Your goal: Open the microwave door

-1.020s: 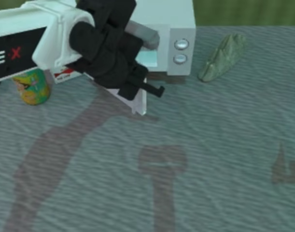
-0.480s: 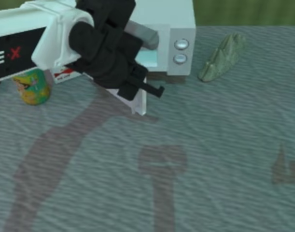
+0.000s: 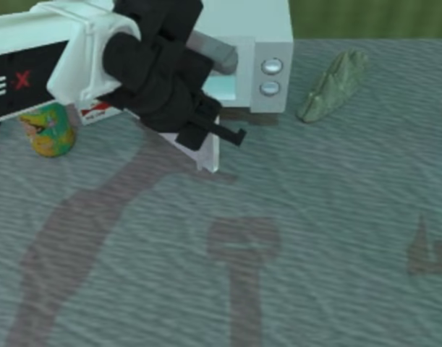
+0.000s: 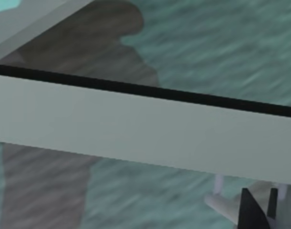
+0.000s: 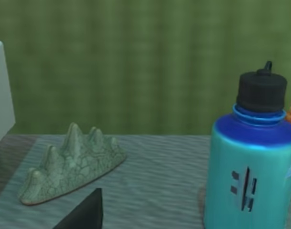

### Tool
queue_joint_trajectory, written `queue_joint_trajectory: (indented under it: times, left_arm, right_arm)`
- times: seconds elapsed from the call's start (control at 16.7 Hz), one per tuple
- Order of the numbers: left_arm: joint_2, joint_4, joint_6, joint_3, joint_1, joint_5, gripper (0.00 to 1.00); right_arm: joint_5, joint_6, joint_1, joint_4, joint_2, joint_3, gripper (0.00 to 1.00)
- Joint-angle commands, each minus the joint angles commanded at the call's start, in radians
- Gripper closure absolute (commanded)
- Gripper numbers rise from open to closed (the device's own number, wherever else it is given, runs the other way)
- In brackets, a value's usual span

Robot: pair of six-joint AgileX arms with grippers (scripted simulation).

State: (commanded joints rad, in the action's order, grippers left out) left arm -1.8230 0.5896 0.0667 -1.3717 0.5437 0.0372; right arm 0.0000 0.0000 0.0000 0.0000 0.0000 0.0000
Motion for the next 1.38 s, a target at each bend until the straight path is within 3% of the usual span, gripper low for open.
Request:
queue_joint_trajectory:
  times: [0.24, 0.66, 1.38]
  left_arm:
    - [0.002, 0.000, -0.001, 0.000, 0.005, 0.008, 1.00]
    - [0.052, -0.001, 0.128, 0.063, -0.045, 0.074, 1.00]
    - [0.054, -0.001, 0.133, 0.065, -0.047, 0.077, 1.00]
  right_arm:
    - [0.000, 0.000, 0.000, 0.000, 0.000, 0.000, 0.00]
    - [0.000, 0.000, 0.000, 0.000, 0.000, 0.000, 0.00]
    - [0.000, 0.000, 0.000, 0.000, 0.000, 0.000, 0.00]
